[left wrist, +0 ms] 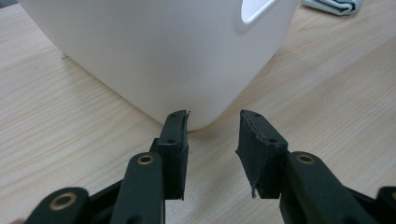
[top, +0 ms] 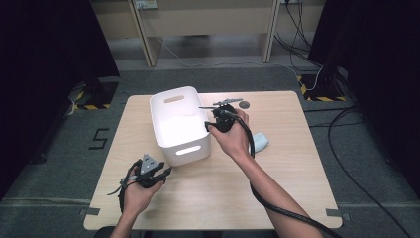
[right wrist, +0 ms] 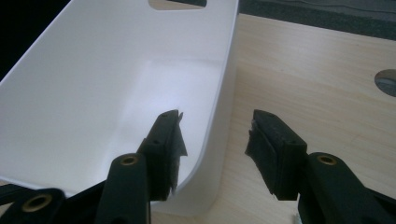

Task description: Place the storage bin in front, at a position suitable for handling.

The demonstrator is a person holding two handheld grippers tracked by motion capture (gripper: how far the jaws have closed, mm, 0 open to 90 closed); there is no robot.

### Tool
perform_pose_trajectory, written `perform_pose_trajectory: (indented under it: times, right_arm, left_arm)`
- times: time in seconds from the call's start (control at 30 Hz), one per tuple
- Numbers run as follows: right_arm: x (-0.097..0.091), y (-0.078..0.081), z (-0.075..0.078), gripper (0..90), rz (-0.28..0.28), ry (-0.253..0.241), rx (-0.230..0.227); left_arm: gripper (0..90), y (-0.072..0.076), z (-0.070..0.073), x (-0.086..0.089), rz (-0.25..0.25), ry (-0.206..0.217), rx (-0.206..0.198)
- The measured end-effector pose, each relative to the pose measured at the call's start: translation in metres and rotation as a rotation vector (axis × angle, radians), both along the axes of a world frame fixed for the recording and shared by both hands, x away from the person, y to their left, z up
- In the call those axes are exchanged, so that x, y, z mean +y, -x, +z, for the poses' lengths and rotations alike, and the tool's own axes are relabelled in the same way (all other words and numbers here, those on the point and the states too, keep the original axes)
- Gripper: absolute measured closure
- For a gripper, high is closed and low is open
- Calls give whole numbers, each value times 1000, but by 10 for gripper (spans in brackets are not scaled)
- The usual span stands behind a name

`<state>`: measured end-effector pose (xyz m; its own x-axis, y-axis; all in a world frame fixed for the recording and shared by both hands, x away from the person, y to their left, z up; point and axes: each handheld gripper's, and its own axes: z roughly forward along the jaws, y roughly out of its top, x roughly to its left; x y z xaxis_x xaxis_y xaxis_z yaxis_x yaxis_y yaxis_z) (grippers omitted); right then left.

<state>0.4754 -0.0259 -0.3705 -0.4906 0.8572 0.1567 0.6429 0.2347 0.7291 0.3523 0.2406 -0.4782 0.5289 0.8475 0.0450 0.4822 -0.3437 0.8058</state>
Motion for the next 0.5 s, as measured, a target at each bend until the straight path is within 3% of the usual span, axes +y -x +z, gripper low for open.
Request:
perform_pose_trajectory:
  times: [0.2, 0.37, 0.5]
  right_arm:
    - [10, -3, -14, 621, 25, 44, 36]
    - [11, -5, -14, 701, 48, 32, 63]
    - [13, -6, -12, 744, 50, 67, 64]
  left_arm:
    - [620, 1, -1, 2, 3, -1, -2]
    - [617, 1, 0, 5, 5, 3, -9]
    - [611, 3, 3, 11, 17, 1, -16]
